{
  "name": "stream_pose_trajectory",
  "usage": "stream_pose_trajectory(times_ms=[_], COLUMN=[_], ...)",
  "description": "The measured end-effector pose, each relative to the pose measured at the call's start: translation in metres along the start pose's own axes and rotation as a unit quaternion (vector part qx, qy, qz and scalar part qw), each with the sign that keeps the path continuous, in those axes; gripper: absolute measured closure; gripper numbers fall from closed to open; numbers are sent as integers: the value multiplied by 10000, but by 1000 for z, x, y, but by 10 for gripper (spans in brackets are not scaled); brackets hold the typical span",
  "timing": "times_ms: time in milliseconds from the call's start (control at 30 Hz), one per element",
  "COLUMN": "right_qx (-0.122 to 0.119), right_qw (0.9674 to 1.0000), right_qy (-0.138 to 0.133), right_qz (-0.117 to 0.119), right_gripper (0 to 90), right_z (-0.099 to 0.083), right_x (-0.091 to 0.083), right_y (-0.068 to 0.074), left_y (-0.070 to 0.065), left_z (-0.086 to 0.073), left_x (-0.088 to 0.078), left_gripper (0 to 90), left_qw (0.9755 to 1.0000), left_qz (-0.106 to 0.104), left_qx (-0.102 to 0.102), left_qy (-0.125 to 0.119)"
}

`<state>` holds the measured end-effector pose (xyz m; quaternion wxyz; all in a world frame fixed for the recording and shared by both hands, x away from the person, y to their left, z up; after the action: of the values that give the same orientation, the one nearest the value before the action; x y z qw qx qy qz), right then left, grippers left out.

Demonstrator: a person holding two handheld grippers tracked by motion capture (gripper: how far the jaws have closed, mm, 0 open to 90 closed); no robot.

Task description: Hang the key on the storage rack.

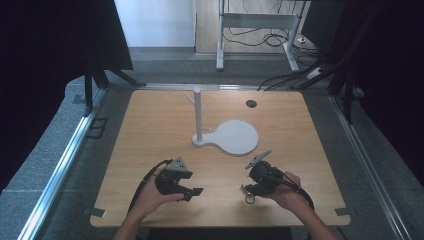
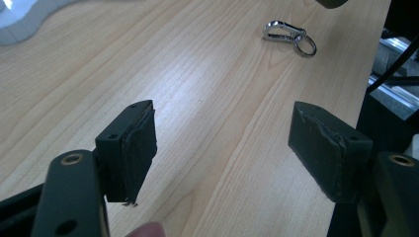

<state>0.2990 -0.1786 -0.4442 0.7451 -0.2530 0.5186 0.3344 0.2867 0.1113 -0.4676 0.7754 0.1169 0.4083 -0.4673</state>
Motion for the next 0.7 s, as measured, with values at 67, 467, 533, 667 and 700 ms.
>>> stream_pose_trajectory(times_ms=[67,467,533,667,700], right_qx=[13,-5,-19,-43,-44], right_qw=[10000,9997,9997,9996,9996], right_qy=[40,173,189,215,235], right_qz=[32,149,163,185,173], right_gripper=[563,572,572,580,586], right_z=[-1,-1,0,-1,-1], right_x=[5,22,24,27,28], right_y=[0,3,4,5,6], left_y=[0,1,1,0,0], left_z=[0,-1,-1,-1,-1], left_x=[1,2,3,5,5], left_gripper=[271,271,271,271,271], left_qw=[10000,10000,10000,9999,9999], left_qz=[0,34,38,32,34], left_qx=[22,24,26,62,65], left_qy=[19,70,79,106,117])
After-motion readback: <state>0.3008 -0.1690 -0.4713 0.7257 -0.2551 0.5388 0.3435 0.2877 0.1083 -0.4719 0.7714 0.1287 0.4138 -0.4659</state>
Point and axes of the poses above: each handheld gripper's, and its own axes: x roughly forward along the jaws, z roughly out of its top, y roughly to its left, the point moved 1 cm from there along x, roughly forward along the jaws, and after that the axes turned 3 degrees about y, right-handed, at the moved point
